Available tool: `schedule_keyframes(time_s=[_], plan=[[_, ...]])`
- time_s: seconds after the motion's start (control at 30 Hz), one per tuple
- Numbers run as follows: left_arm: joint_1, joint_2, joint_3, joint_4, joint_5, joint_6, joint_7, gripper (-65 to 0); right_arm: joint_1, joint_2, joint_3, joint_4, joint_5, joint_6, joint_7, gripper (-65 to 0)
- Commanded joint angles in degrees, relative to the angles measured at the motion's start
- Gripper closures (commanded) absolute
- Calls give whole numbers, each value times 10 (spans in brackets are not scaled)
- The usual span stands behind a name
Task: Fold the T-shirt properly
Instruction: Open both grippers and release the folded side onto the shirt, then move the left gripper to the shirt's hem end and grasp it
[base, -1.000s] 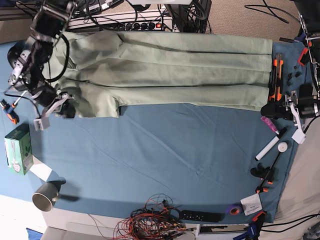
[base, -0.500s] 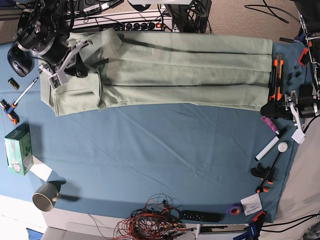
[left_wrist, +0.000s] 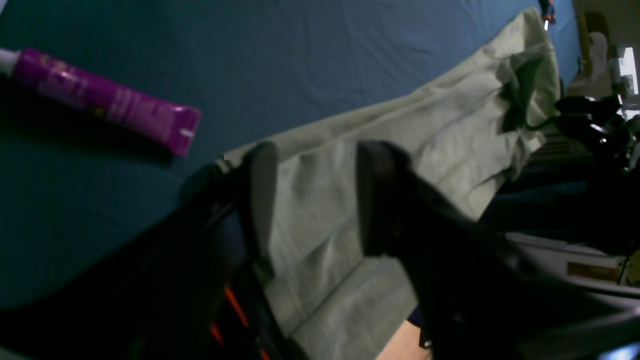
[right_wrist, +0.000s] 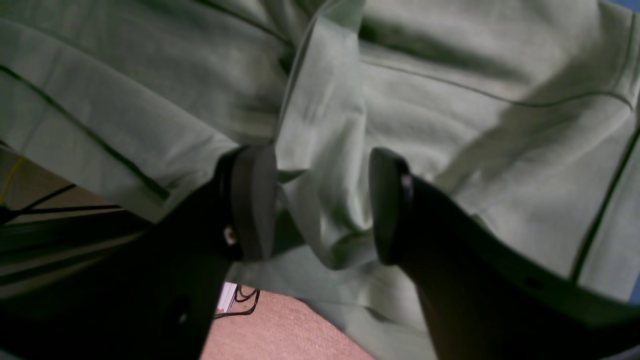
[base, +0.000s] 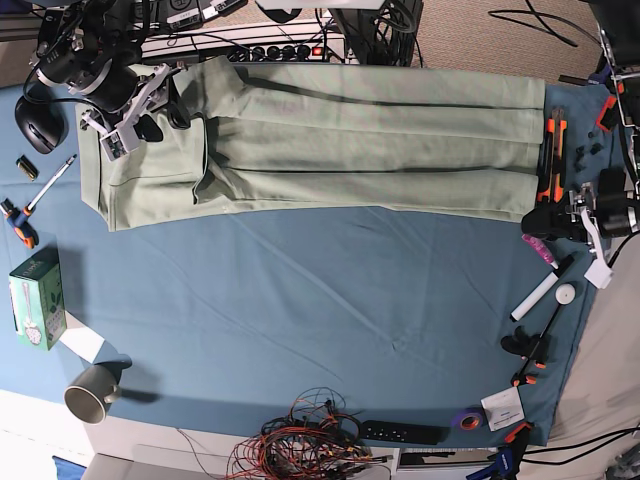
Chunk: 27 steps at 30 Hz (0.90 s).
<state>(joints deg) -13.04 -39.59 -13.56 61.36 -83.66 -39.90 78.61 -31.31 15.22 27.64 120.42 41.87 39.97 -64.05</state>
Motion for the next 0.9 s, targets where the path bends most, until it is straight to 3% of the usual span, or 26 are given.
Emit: schedule_keyframes(time_s=[0.0,0.17,0.3,0.57,0.7,0.87], plan=[[-9,-28,-5,8,-13,-1,7,-311,-1,7,12,18,6,0,16,-298],[12,-72,-5,28,-13,-1,14,-322,-1,6,73,59,6,0,36,-298],[54,-83,-5,70,-13,-1,14,-322,5,6,118,85,6,0,59,-298],[163,-56,-5,203,-13,-1,14,-320,10,-2,126,86,6,0,58,-298],[180,-36,-5,214,-13,-1,-6,-320,10,-16,126,86,6,0,58,-298],[192,-12,-5,210,61,-1,-52,-320,10,-23,125,86,6,0,60,-298]])
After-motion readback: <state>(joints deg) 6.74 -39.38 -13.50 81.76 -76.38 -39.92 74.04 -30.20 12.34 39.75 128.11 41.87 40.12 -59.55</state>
